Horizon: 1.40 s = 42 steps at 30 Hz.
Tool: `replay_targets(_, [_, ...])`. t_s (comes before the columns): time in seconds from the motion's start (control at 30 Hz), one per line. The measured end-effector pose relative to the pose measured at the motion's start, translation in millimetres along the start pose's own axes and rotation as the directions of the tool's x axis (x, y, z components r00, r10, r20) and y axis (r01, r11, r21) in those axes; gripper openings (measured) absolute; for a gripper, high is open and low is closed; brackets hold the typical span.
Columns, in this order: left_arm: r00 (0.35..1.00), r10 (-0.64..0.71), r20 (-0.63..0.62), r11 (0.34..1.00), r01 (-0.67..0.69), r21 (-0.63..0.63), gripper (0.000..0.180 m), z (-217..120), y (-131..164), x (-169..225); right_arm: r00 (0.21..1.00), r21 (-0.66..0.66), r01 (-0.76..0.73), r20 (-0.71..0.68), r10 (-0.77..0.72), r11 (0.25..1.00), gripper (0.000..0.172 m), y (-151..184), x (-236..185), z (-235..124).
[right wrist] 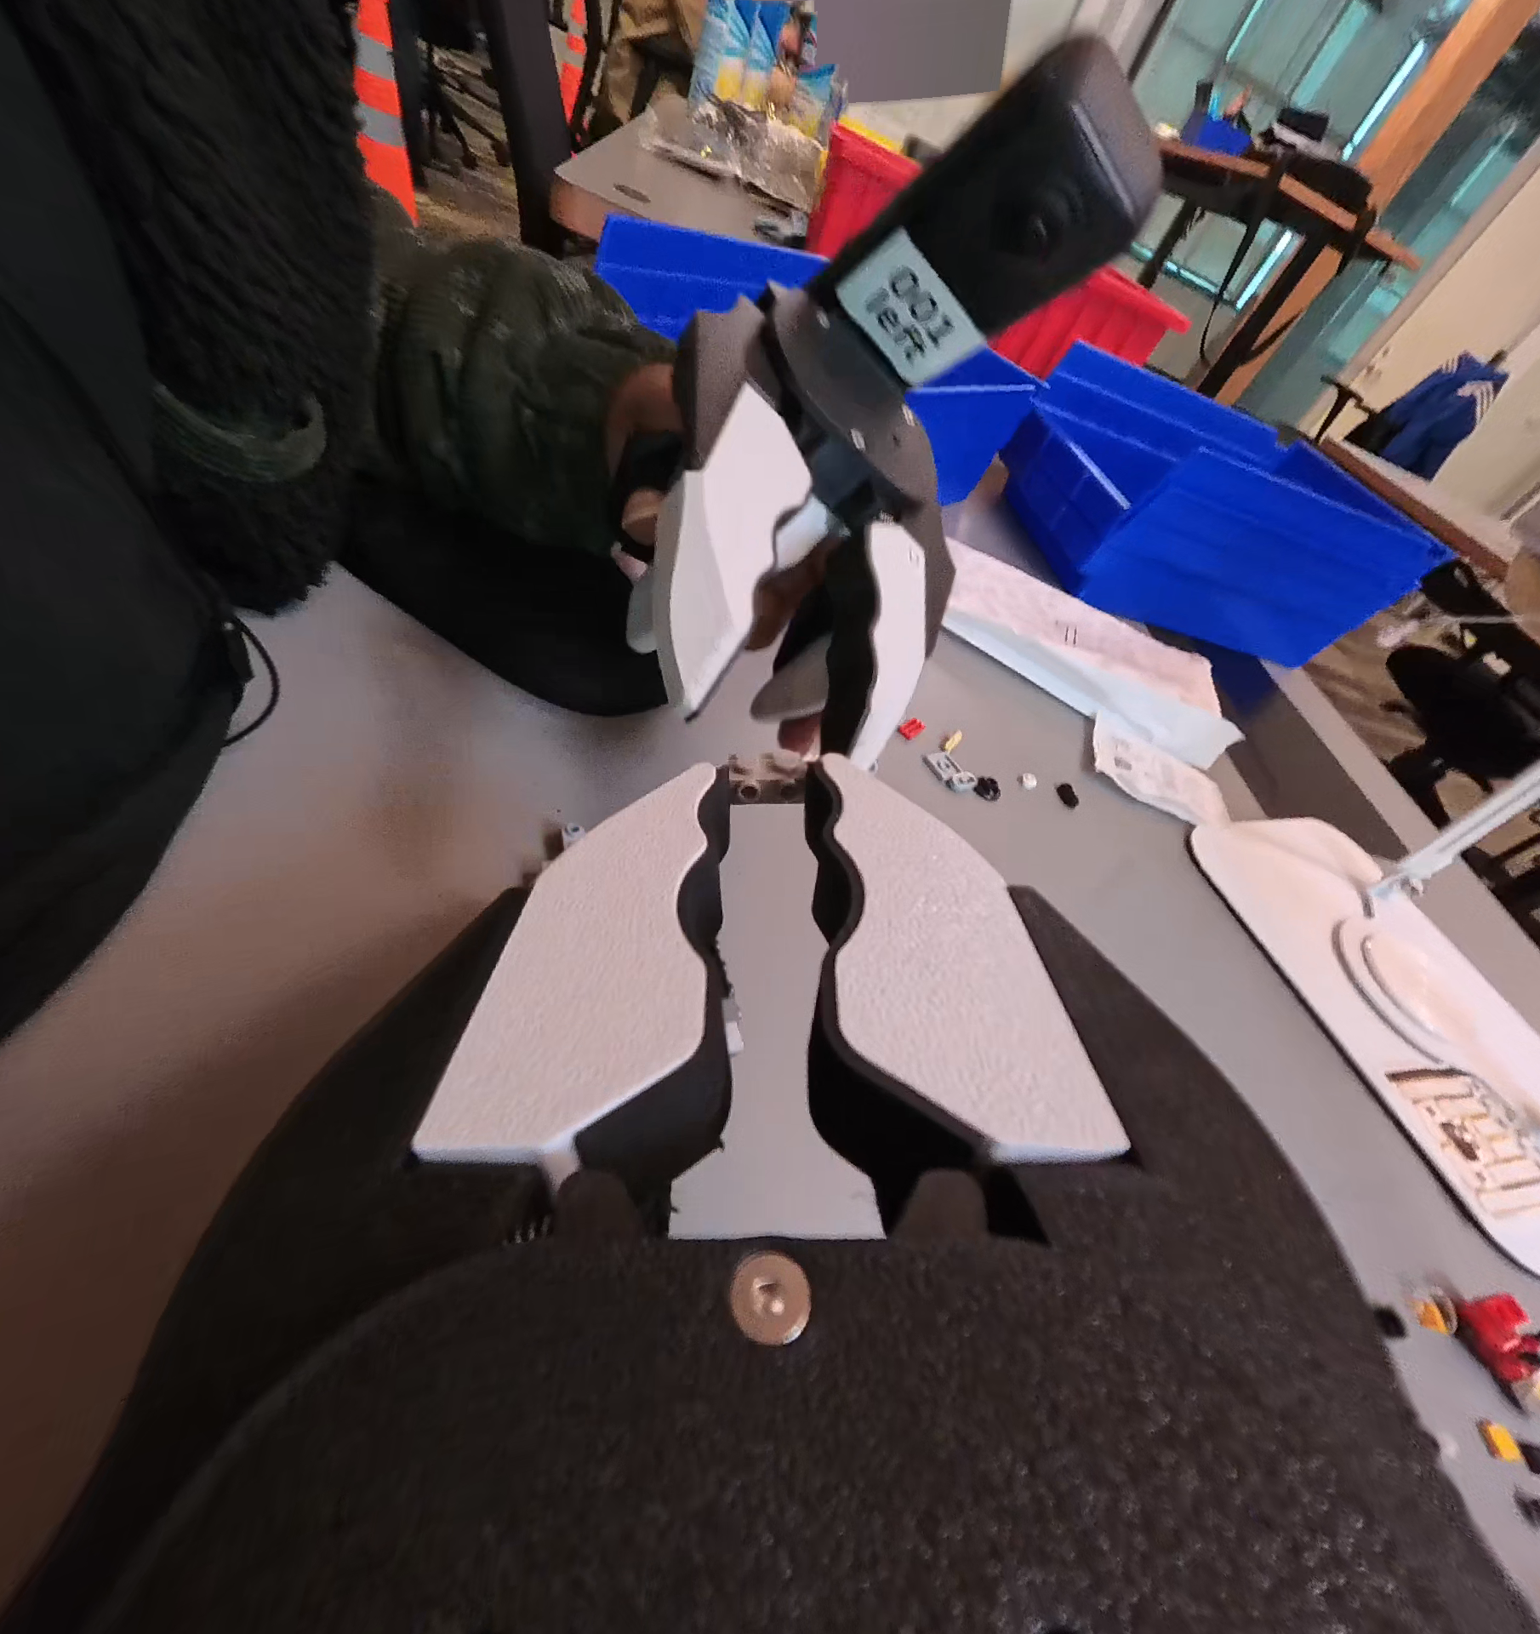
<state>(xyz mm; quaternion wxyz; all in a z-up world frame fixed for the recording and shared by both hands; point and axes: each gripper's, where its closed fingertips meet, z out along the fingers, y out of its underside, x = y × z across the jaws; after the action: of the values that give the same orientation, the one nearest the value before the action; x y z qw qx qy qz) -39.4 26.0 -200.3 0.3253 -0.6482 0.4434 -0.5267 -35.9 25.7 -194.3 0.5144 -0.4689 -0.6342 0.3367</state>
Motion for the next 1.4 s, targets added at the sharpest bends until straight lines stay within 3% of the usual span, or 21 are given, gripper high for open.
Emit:
replay_targets(0.17, [0.98, -0.141, -0.143, 0.989, 0.147, 0.035, 0.011, 5, -4, 12, 0.998, 0.014, 0.053, 0.02, -0.053, 0.998, 0.016, -5, -9, 4])
replay_targets(0.27, [0.989, -0.104, -0.104, 0.994, 0.106, 0.021, 0.008, 4, -2, 10, 0.997, -0.002, 0.08, 0.013, -0.08, 0.997, 0.016, -2, -10, 5])
replay_targets(0.37, [0.996, 0.08, 0.043, 0.997, -0.08, 0.008, 0.006, 2, -6, 5, 0.998, -0.022, 0.062, -0.019, -0.062, 0.998, 0.017, 2, -4, 5])
replay_targets(0.5, [0.87, 0.422, 0.254, 0.906, -0.414, -0.087, 0.005, 2, -11, 4, 1.0, 0.012, 0.001, -0.02, 0.0, 1.0, 0.017, -3, 1, -1])
replay_targets(0.6, [0.796, 0.529, 0.295, 0.848, -0.512, -0.139, 0.005, 3, -11, 5, 0.997, 0.016, -0.08, 0.017, 0.079, 0.997, 0.021, -2, 0, 1])
replay_targets(0.77, [0.726, 0.594, 0.347, 0.801, -0.572, -0.175, 0.006, -4, -15, 1, 0.994, 0.007, -0.104, 0.021, 0.104, 0.995, 0.019, 3, 2, 2])
replay_targets(0.83, [0.653, 0.609, 0.45, 0.781, -0.594, -0.195, 0.006, -26, -31, -8, 0.995, -0.023, -0.103, -0.001, 0.103, 0.994, 0.019, 9, 7, -1])
replay_targets(0.9, [0.502, 0.617, 0.606, 0.741, -0.629, -0.234, 0.006, -65, -54, -21, 0.993, -0.058, -0.113, -0.03, 0.111, 0.992, 0.018, 15, 15, -5])
replay_targets(1.0, [0.086, 0.545, 0.834, 0.705, -0.586, -0.4, 0.006, -159, -89, -41, 0.991, -0.17, -0.129, 0.014, 0.133, 0.977, 0.018, 34, 11, -11])
replay_targets(1.07, [-0.15, 0.436, 0.888, 0.756, -0.474, -0.451, 0.006, -229, -99, -41, 0.988, -0.273, -0.121, 0.064, 0.143, 0.954, 0.021, 50, 3, -13])
replay_targets(1.1, [-0.221, 0.375, 0.9, 0.807, -0.399, -0.435, 0.007, -262, -97, -41, 0.985, -0.321, -0.117, 0.087, 0.152, 0.94, 0.023, 59, -2, -14])
replay_targets(1.2, [-0.213, 0.207, 0.955, 0.967, -0.101, -0.232, 0.007, -333, -54, -56, 0.972, -0.394, -0.118, 0.142, 0.187, 0.912, 0.029, 73, -15, -13])
replay_targets(1.3, [-0.23, 0.099, 0.968, 0.988, 0.135, -0.069, 0.007, -374, -9, -61, 0.964, -0.449, -0.106, 0.172, 0.202, 0.887, 0.038, 82, -24, -12])
replay_targets(1.4, [-0.247, 0.044, 0.968, 0.968, 0.249, 0.02, 0.007, -393, 15, -56, 0.954, -0.474, -0.118, 0.188, 0.232, 0.873, 0.042, 88, -29, -10])
